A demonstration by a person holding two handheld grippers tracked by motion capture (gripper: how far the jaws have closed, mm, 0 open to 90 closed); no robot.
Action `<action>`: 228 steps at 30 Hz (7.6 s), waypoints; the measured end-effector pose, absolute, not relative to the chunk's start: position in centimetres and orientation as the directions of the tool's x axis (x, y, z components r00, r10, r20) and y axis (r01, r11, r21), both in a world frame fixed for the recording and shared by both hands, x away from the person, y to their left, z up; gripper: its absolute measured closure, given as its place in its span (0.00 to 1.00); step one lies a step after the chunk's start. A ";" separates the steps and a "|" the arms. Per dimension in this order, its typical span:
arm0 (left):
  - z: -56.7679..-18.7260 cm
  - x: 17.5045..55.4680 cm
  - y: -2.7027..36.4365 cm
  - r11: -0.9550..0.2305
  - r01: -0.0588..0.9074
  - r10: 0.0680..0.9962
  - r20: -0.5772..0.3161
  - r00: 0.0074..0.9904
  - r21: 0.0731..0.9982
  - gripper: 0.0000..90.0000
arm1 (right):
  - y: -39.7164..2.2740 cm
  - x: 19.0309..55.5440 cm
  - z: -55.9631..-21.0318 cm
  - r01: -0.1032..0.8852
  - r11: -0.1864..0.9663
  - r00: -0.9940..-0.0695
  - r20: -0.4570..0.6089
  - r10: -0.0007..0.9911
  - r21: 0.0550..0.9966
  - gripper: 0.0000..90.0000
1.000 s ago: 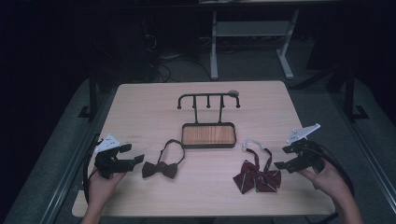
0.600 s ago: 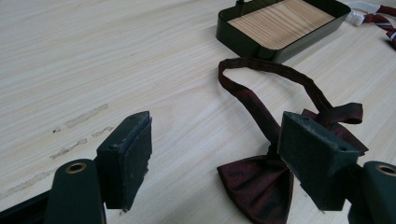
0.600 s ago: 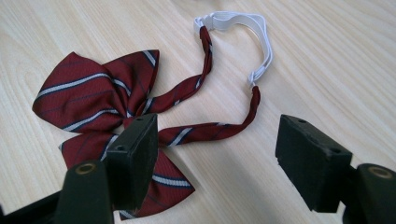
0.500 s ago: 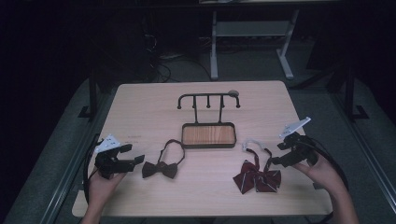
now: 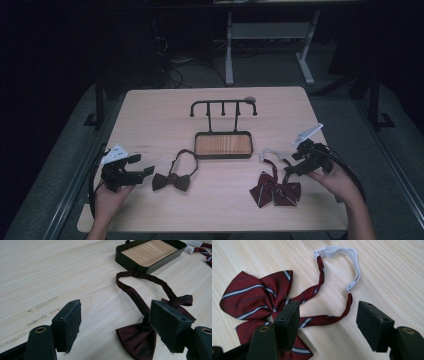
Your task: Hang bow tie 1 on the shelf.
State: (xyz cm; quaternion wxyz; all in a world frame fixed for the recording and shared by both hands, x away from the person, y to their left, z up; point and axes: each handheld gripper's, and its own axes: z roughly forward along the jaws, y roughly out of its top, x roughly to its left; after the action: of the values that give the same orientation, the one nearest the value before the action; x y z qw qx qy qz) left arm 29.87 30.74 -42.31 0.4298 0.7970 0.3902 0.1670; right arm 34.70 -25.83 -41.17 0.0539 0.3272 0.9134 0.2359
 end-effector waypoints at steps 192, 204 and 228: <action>-42.2 29.8 30.8 -0.304 0.474 0.758 -0.092 0.646 0.826 0.28 | -16.8 42.6 -22.2 0.323 0.803 -0.927 -0.003 0.374 0.500 0.96; -42.1 29.8 30.9 -0.307 0.476 0.757 -0.091 0.647 0.824 0.28 | -18.0 44.7 -25.0 0.412 0.791 -0.896 0.040 0.443 0.452 0.96; -42.1 29.8 30.9 -0.306 0.476 0.756 -0.093 0.648 0.825 0.28 | -19.4 45.7 -27.9 0.467 0.777 -0.872 0.072 0.484 0.423 0.95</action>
State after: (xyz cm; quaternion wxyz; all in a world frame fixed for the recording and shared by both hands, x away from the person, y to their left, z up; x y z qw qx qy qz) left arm 29.77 30.88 -42.08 0.4426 0.7925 0.3885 0.1585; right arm 45.66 -19.38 -27.89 0.0202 0.2523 0.9423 0.2189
